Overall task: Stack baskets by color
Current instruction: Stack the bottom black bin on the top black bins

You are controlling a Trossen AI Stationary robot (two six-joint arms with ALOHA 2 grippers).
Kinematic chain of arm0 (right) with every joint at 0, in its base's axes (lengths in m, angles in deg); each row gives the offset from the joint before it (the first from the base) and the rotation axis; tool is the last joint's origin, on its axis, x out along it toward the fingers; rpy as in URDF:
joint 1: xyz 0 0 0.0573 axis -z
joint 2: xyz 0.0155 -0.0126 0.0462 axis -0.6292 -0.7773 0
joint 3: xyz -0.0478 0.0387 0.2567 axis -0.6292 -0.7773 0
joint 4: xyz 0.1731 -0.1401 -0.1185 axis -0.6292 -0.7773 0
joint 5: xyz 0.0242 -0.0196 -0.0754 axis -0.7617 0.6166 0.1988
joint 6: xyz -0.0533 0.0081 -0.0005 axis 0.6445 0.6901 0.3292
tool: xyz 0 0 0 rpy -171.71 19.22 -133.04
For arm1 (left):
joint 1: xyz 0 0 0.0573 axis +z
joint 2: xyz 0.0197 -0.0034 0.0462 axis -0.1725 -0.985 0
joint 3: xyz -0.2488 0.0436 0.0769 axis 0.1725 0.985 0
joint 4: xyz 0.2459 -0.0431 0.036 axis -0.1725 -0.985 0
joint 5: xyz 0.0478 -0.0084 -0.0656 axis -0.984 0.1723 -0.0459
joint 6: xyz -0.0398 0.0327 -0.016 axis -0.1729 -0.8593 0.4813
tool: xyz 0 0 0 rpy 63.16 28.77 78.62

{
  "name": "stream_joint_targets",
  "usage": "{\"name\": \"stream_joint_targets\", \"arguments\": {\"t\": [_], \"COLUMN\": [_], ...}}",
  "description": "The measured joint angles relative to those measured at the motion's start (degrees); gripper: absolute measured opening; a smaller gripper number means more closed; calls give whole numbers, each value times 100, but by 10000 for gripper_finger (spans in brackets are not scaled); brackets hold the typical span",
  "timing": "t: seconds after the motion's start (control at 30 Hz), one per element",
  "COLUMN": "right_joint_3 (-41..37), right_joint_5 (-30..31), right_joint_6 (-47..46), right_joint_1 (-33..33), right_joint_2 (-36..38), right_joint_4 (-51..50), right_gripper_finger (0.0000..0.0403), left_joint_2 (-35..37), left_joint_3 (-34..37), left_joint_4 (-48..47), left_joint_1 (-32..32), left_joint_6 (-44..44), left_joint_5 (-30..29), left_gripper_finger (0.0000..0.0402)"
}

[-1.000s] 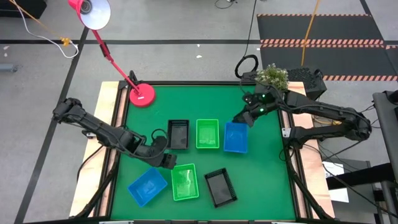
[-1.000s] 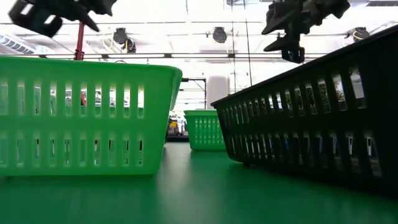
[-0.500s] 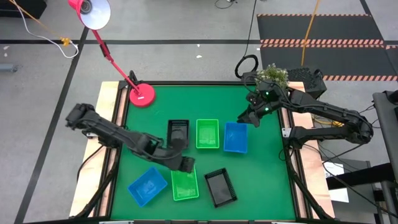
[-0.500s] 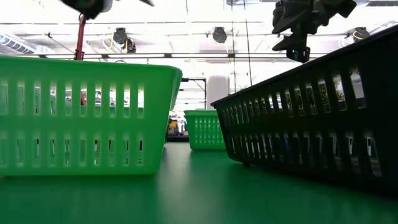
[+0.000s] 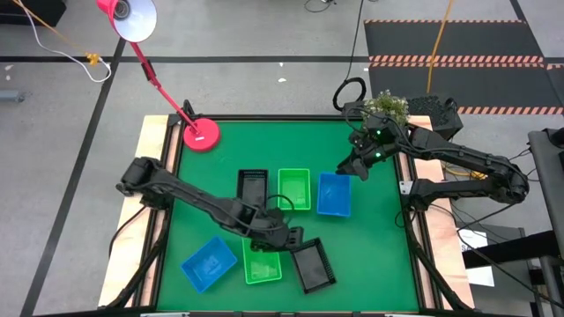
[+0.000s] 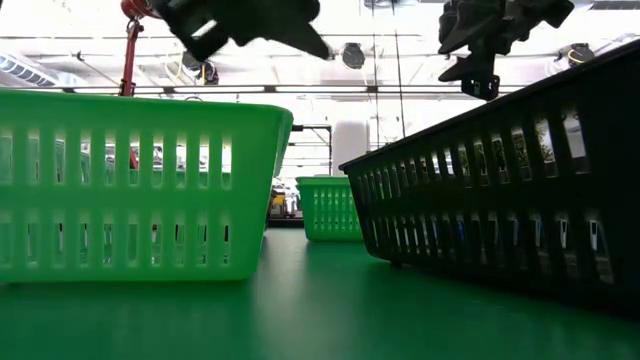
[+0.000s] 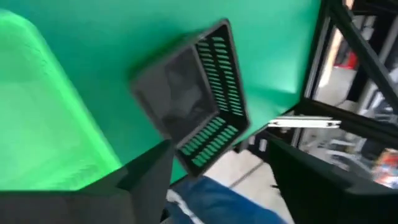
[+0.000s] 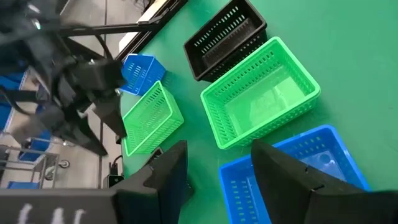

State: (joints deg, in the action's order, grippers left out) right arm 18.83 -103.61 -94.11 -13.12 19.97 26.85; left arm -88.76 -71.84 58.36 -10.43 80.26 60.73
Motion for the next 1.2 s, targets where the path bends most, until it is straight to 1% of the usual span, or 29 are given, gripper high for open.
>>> {"name": "stream_joint_targets", "arguments": {"t": [0.1, 0.2, 0.3, 0.4, 0.53, 0.63, 0.83, 1.0, 1.1, 1.2], "right_joint_3": [0, 1, 1, 3, 3, 3, 3, 3, 3, 3], "right_joint_5": [21, 39, 27, 1, -9, -8, -8, -3, 1, 3], "right_joint_6": [-65, -138, -419, -658, -820, -926, -1099, -1107, -1124, -1124], "right_joint_1": [-2, -2, -2, -34, -83, -129, -277, -386, -420, -424], "right_joint_2": [-2, -3, 28, 54, 100, 137, 238, 344, 407, 471], "right_joint_4": [53, 102, 126, 131, 178, 175, 175, 175, 175, 174], "right_gripper_finger": [171, 171, 171, 171, 171, 171, 171, 171, 171, 171], "left_joint_2": [-336, -706, -887, -844, -753, -750, -757, -757, -757, -757], "left_joint_3": [0, 2, 9, 4, 4, 0, 2, 4, 4, 7], "left_joint_4": [555, 1069, 1481, 1497, 1389, 1079, 407, 337, 96, -76], "left_joint_1": [0, 7, -19, -119, -321, -507, -675, -600, -505, -424], "left_joint_6": [171, 377, 422, 599, 791, 1070, 1350, 1235, 1165, 1128], "left_joint_5": [-28, 13, 31, -193, -592, -847, -969, -1020, -929, -703], "left_gripper_finger": [282, 280, 258, 224, 182, 164, 165, 165, 165, 166]}}
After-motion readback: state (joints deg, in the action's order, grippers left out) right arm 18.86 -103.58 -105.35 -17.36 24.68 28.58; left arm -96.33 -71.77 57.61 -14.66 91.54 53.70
